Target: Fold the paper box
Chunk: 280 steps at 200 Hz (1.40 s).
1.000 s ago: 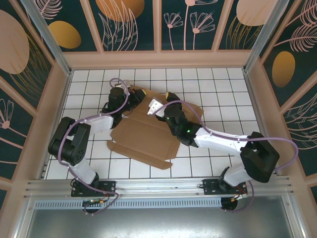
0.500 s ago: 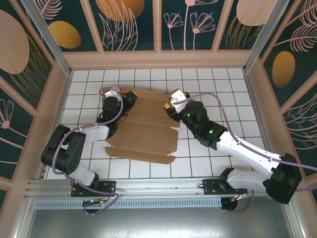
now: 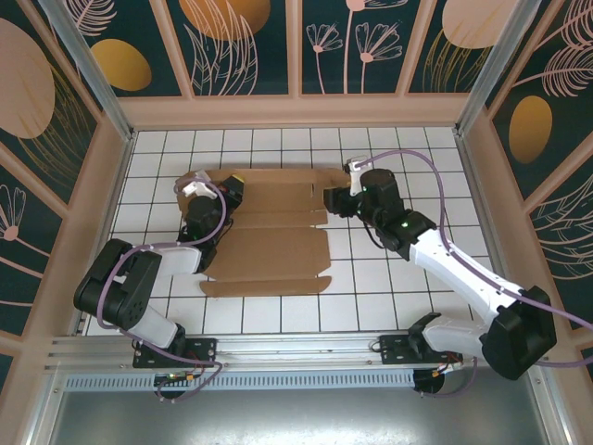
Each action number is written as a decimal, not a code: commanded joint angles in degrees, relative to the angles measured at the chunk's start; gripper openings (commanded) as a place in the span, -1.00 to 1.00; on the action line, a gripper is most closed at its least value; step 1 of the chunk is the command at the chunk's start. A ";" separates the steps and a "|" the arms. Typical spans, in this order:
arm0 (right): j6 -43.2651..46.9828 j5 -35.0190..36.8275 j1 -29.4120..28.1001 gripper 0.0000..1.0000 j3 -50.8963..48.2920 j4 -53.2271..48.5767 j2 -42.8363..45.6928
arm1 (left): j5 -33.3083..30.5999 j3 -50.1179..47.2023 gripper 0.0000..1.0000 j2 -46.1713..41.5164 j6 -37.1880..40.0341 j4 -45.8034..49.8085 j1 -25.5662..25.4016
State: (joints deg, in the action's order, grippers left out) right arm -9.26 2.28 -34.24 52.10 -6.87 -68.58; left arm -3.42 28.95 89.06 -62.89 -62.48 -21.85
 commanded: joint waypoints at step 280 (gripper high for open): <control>-28.98 -21.29 7.25 0.29 22.50 -4.16 -30.23 | 5.07 2.78 -1.00 1.12 -5.83 8.51 0.14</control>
State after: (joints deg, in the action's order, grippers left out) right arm -35.51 -17.12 -26.37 72.77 -13.54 -97.21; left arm -0.01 30.81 90.24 -68.90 -57.12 -21.85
